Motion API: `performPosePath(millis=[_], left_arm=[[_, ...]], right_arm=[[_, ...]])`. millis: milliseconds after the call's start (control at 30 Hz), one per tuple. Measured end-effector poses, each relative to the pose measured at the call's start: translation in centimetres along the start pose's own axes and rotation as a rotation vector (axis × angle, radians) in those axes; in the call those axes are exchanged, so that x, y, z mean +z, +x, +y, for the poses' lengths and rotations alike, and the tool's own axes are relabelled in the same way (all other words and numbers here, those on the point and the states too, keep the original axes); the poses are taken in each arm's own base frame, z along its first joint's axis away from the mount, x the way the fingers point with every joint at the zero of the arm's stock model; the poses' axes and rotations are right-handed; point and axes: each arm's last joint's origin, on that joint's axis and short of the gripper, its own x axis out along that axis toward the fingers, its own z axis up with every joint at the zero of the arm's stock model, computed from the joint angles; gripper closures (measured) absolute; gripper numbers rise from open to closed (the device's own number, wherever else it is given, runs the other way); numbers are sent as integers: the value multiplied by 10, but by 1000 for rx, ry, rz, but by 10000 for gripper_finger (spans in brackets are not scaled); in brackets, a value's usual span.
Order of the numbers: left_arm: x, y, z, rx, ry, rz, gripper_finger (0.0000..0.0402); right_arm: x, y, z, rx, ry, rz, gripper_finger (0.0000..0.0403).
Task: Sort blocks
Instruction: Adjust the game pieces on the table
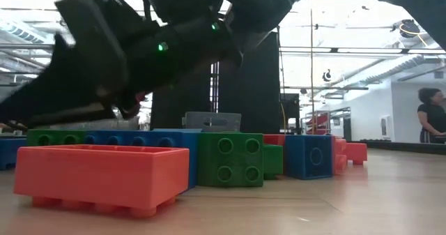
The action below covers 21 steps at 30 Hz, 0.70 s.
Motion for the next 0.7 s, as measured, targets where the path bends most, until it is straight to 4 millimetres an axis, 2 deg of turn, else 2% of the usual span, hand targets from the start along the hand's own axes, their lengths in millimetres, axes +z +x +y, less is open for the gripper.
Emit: performPosePath(millis=[133,200,367,500,600,700], left_arm=[[-3,5,0,20,6,1,229],[-7,9,0,31,16,18,229],[-9,11,0,37,25,29,229],[-9,11,0,37,26,30,229],[-9,11,0,38,26,29,229],[-9,11,0,38,24,28,229]], right_arm=[[-9,-2,-5,-40,35,107,198],[-6,-8,-3,-12,44,149,203],[28,-32,20,37,-9,130,214],[61,-52,37,60,-96,10,224],[74,-59,49,54,-133,-43,254],[63,-56,58,79,-117,26,318]])
